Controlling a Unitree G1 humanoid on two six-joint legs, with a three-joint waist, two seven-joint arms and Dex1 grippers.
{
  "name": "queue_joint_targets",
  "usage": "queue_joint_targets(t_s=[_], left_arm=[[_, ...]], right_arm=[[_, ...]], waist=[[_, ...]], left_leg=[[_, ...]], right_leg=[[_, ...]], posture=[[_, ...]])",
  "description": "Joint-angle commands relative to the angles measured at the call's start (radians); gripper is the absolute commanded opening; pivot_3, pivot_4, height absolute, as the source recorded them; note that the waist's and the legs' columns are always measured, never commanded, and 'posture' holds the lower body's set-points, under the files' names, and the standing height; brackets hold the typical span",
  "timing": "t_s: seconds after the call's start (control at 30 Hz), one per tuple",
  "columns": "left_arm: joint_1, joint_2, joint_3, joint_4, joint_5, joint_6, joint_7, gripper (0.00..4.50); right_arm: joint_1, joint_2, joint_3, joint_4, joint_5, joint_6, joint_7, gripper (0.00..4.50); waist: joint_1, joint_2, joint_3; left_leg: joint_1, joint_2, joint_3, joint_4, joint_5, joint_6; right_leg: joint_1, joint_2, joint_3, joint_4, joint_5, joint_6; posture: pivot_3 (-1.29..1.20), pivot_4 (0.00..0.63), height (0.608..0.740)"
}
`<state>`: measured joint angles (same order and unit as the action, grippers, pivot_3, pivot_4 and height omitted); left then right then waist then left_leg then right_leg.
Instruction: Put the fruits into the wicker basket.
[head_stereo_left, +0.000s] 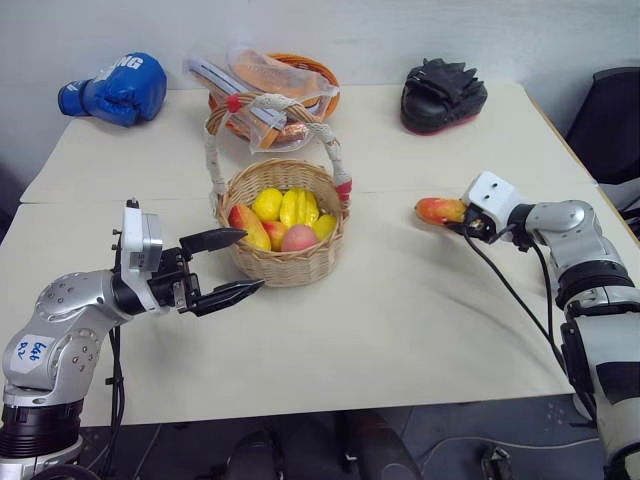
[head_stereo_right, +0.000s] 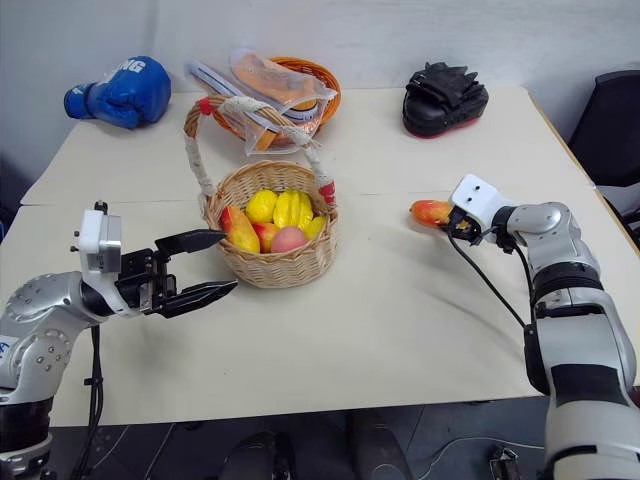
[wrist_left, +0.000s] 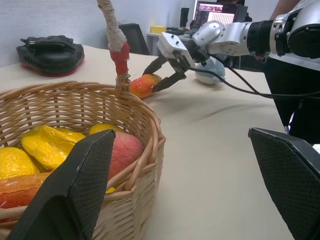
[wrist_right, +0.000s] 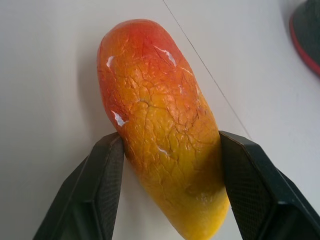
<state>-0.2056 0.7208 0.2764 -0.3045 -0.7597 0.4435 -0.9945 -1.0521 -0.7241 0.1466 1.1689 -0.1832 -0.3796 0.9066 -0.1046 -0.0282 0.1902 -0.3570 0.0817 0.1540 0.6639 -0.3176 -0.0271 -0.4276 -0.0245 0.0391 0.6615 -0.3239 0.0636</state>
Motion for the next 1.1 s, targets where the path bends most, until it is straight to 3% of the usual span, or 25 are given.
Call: queue_joint_targets(t_s=[0.03, 0.1, 0.2, 0.3, 0.43, 0.57, 0.77, 0.97, 1.1], left_arm=[[0.016, 0.015, 0.07, -0.037, -0.034, -0.002, 0.01, 4.5], [0.047, 0.031, 0.101, -0.039, -0.033, 0.002, -0.001, 4.5], [0.097, 0.052, 0.15, -0.039, -0.041, 0.007, -0.01, 4.5], [0.14, 0.051, 0.195, -0.047, -0.054, 0.004, -0.001, 4.5], [0.177, 0.041, 0.235, -0.065, -0.066, 0.008, 0.027, 4.5], [0.209, 0.029, 0.264, -0.071, -0.078, 0.008, 0.048, 4.5], [0.282, -0.006, 0.323, -0.089, -0.084, -0.008, 0.08, 4.5], [0.29, -0.014, 0.322, -0.104, -0.084, -0.014, 0.093, 4.5], [0.284, -0.015, 0.31, -0.1, -0.078, -0.021, 0.094, 4.5]], right_arm=[[0.039, -0.03, -0.079, -0.219, 0.211, 0.022, 0.345, 2.45], [0.159, -0.054, -0.085, -0.554, 0.396, 0.297, 0.531, 2.45], [0.312, -0.081, -0.082, -1.071, 0.655, 0.746, 0.517, 2.45], [0.358, -0.002, -0.104, -1.397, 0.895, 1.06, 0.324, 2.45], [0.323, 0.216, -0.071, -1.549, 0.953, 1.234, -0.008, 2.45], [0.257, 0.399, -0.033, -1.468, 0.801, 1.171, -0.244, 2.45], [0.185, 0.523, 0.082, -1.282, 0.499, 1.029, -0.481, 2.45], [0.182, 0.549, 0.068, -1.301, 0.559, 1.003, -0.359, 4.48], [0.228, 0.474, 0.041, -1.398, 0.673, 0.948, -0.122, 4.48]], waist=[[-0.001, 0.0, 0.0], [-0.003, 0.0, 0.0], [-0.001, 0.001, 0.0], [-0.003, 0.001, 0.001], [-0.002, -0.003, -0.002], [0.007, -0.003, -0.002], [0.014, -0.005, -0.003], [0.015, -0.005, -0.003], [0.016, -0.005, -0.003]], left_leg=[[0.0, 0.0, 0.0, 0.0, 0.0, 0.0], [0.0, 0.002, 0.0, -0.001, 0.0, 0.0], [0.0, 0.004, -0.003, -0.001, 0.0, -0.002], [0.0, 0.004, -0.004, -0.001, 0.0, -0.003], [0.0, 0.004, -0.007, -0.001, 0.0, -0.003], [-0.003, 0.001, -0.006, -0.001, 0.0, -0.002], [-0.014, 0.001, -0.004, 0.001, 0.0, 0.0], [-0.017, 0.001, -0.004, 0.0, 0.001, -0.001], [-0.017, 0.001, -0.004, 0.001, 0.001, 0.0]], right_leg=[[0.0, 0.0, 0.0, 0.0, 0.0, 0.0], [0.0, 0.001, 0.0, 0.0, 0.0, 0.0], [0.0, 0.001, -0.002, 0.001, 0.0, 0.0], [-0.001, 0.001, -0.002, 0.002, 0.0, -0.001], [0.0, 0.001, -0.004, 0.003, 0.0, -0.002], [-0.002, -0.001, -0.005, 0.001, 0.0, -0.002], [-0.013, -0.001, -0.004, 0.001, 0.0, -0.002], [-0.017, -0.001, -0.004, 0.002, 0.0, -0.002], [-0.017, -0.001, -0.004, 0.002, 0.0, -0.002]], posture=[[0.0, 0.15, 0.74], [0.0, 0.15, 0.74], [0.0, 0.15, 0.74], [0.0, 0.15, 0.74], [0.0, 0.15, 0.74], [0.0, 0.15, 0.74], [0.0, 0.15, 0.74], [0.0, 0.15, 0.74], [0.0, 0.15, 0.74]])
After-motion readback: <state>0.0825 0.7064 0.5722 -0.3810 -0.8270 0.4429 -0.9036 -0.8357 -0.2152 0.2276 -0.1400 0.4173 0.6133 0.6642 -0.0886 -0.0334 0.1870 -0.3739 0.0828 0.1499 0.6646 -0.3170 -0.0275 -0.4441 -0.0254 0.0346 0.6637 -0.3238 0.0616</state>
